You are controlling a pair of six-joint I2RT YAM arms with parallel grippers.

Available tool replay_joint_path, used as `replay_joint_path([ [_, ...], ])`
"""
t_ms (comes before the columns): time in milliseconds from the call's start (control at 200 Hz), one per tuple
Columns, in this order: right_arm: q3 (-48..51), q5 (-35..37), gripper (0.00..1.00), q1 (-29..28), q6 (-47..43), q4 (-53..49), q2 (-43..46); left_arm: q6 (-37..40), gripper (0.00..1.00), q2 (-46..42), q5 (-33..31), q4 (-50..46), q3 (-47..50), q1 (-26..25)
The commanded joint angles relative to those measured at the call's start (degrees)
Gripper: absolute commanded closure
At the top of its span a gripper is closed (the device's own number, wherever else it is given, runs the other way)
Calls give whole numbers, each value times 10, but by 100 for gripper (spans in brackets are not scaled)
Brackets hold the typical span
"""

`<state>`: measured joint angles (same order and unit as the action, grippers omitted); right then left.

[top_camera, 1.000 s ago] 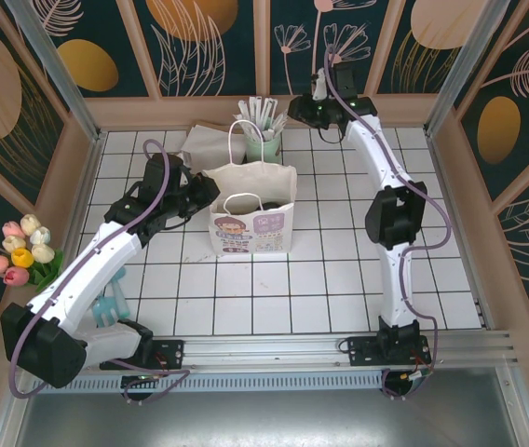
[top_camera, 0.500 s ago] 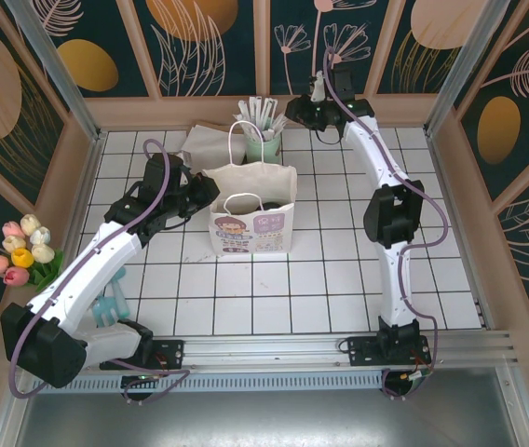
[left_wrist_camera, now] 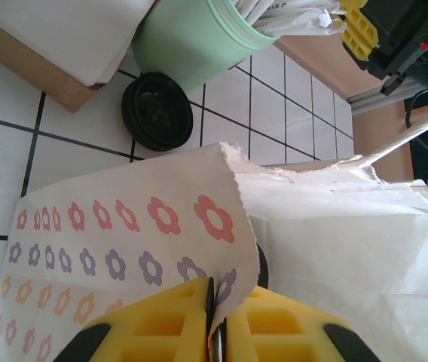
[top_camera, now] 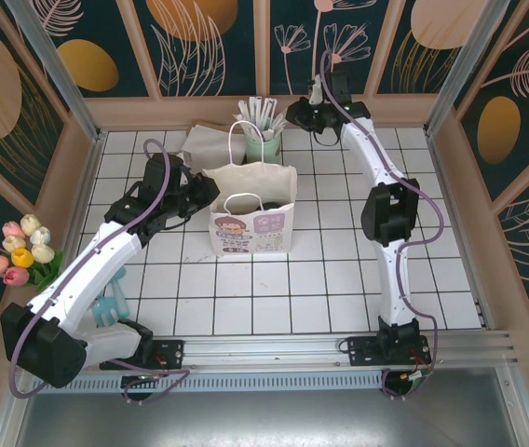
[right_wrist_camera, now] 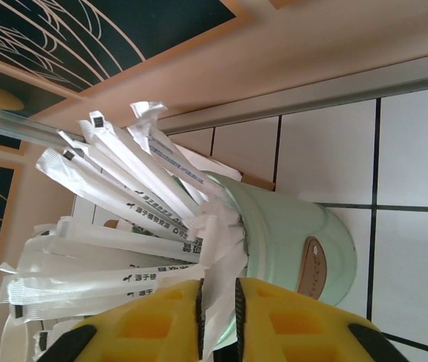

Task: Pack the takeout coffee

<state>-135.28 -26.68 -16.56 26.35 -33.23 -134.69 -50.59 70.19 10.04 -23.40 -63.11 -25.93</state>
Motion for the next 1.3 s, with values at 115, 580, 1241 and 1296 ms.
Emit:
replay_joint_path([
  [115, -33, 19, 96, -6, -15, 9, 15, 13, 87, 2, -5, -15, 2, 0],
  [580, -16, 48, 100, -26, -58, 18, 84, 16, 88, 7, 0, -10, 2, 0],
  [1241, 106, 77, 100, -52, -237, 13, 318, 7, 93, 4, -3, 21, 16, 0],
  [1296, 126, 89, 100, -61, -242, 5, 352, 7, 94, 3, -2, 23, 19, 0],
])
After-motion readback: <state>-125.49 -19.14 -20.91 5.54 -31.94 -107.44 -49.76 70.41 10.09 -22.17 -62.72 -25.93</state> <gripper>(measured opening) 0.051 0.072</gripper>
